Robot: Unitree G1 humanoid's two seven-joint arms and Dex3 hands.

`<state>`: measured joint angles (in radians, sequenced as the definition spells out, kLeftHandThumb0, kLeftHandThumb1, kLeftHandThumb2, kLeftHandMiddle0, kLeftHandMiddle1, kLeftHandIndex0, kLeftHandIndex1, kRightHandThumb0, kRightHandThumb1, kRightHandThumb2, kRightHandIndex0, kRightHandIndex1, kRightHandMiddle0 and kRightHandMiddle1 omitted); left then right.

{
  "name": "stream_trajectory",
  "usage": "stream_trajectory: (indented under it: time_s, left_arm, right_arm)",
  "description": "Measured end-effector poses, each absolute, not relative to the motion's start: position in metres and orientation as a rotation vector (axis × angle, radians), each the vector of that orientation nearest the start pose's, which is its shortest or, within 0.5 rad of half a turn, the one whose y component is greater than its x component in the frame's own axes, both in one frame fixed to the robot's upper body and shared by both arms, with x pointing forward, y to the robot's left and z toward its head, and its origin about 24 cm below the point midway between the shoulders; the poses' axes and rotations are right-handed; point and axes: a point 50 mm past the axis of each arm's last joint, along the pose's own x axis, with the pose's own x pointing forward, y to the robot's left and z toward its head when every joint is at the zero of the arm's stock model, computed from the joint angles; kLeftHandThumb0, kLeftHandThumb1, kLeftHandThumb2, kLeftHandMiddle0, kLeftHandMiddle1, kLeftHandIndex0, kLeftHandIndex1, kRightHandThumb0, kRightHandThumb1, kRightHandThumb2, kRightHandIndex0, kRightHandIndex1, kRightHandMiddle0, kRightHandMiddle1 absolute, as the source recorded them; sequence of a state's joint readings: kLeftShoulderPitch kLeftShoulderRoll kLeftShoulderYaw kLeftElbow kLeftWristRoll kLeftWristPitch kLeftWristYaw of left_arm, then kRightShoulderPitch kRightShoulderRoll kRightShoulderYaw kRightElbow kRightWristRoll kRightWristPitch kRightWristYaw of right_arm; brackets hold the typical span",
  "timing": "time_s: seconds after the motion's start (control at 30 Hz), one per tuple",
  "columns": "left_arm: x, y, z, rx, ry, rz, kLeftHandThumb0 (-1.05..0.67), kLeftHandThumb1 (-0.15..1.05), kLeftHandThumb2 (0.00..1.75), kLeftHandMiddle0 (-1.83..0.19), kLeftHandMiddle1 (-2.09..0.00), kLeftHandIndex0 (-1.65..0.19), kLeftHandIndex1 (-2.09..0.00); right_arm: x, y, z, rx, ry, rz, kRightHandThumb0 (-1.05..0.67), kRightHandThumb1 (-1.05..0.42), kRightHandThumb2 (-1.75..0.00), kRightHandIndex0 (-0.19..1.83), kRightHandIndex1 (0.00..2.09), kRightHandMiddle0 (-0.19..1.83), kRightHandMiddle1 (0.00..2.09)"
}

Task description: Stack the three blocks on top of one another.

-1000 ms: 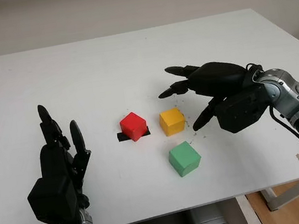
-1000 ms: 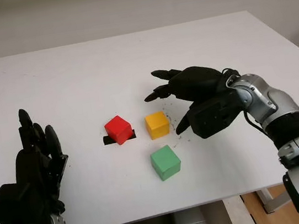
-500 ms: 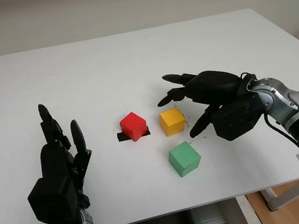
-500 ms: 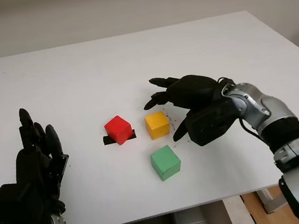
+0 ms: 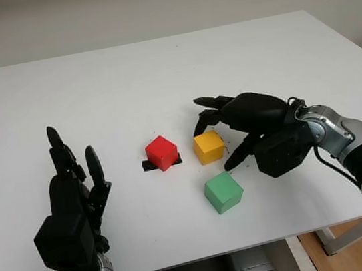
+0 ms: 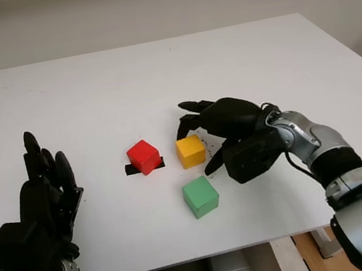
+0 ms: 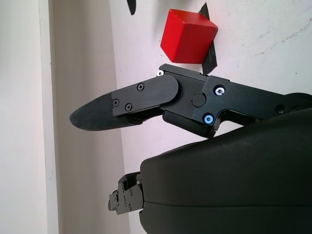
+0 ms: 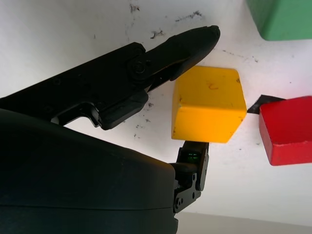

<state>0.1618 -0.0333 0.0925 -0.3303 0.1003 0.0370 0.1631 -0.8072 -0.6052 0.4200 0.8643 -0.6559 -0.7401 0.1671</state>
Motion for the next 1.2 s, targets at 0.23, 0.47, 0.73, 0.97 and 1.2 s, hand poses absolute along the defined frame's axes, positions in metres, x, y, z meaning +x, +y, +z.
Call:
stream_trajectory:
  time_s: [0.23, 0.47, 0.73, 0.97, 1.2]
  left_arm:
    - [0.216, 0.186, 0.076, 0.086, -0.121, 0.314, -0.7, 1.05, 0.65, 0.18, -0.05, 0.19, -0.04]
    - [0.216, 0.185, 0.076, 0.079, -0.121, 0.313, -0.71, 1.05, 0.64, 0.17, -0.04, 0.17, -0.02]
    - [0.216, 0.185, 0.076, 0.078, -0.125, 0.319, -0.7, 1.05, 0.64, 0.17, -0.05, 0.17, -0.04]
    - [0.215, 0.185, 0.076, 0.078, -0.122, 0.317, -0.73, 1.05, 0.63, 0.18, -0.05, 0.18, -0.04]
    - [0.215, 0.185, 0.076, 0.079, -0.132, 0.313, -0.71, 1.05, 0.64, 0.18, -0.05, 0.18, -0.04]
  right_arm:
    - [0.357, -0.179, 0.109, -1.376, -0.363, 0.706, -0.73, -0.92, -0.06, 0.11, 0.08, 0.16, 1.17]
    - [0.357, -0.178, 0.103, -1.353, -0.369, 0.69, -0.65, -0.92, -0.05, 0.16, 0.09, 0.23, 1.25]
    - [0.357, -0.177, 0.102, -1.313, -0.391, 0.657, -0.48, -0.98, -0.06, 0.27, 0.11, 0.34, 1.42]
    - [0.358, -0.178, 0.098, -1.236, -0.356, 0.645, -0.43, -0.98, -0.06, 0.29, 0.09, 0.35, 1.42]
    - [0.361, -0.173, 0.098, -1.099, -0.306, 0.639, -0.45, -0.97, -0.05, 0.3, 0.09, 0.39, 1.42]
